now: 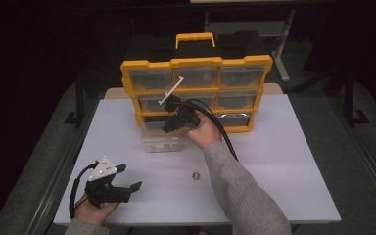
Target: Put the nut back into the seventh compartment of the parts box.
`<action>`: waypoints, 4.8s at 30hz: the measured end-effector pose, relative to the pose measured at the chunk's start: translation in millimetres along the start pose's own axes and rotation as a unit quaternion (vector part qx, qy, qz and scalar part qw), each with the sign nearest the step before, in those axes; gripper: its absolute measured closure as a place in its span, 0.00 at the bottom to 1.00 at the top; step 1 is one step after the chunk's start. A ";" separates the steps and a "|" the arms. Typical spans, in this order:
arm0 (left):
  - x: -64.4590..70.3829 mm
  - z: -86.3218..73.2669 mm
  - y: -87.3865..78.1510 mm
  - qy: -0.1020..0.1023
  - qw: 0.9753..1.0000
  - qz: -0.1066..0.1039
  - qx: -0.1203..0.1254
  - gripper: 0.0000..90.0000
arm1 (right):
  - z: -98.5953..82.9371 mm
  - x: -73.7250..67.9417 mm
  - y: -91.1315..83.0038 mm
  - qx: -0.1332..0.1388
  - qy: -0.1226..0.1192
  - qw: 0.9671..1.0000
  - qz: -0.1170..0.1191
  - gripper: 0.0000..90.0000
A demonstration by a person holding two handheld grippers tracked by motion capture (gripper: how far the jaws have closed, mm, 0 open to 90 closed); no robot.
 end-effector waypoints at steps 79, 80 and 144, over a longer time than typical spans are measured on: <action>-1.3 -0.9 0.4 0.012 1.000 0.006 -0.009 0.20 | -146.9 -33.6 17.3 -0.025 -0.024 0.999 0.026 0.63; -1.3 -0.8 0.4 0.012 1.000 0.006 -0.009 0.20 | -147.7 -34.5 18.2 -0.030 -0.026 0.999 0.025 0.64; -1.0 -0.3 0.2 0.007 1.000 0.005 -0.007 0.20 | -123.4 -24.8 -3.7 -0.019 -0.027 0.999 0.031 0.77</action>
Point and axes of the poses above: each handheld gripper's, and its own axes: y roughly forward along the jaws, z roughly out of its top, x roughly to its right, the point moved 5 cm from there along y, roughly forward along the jaws, and after that the axes turned 1 degree about y, right-handed, at the moved point
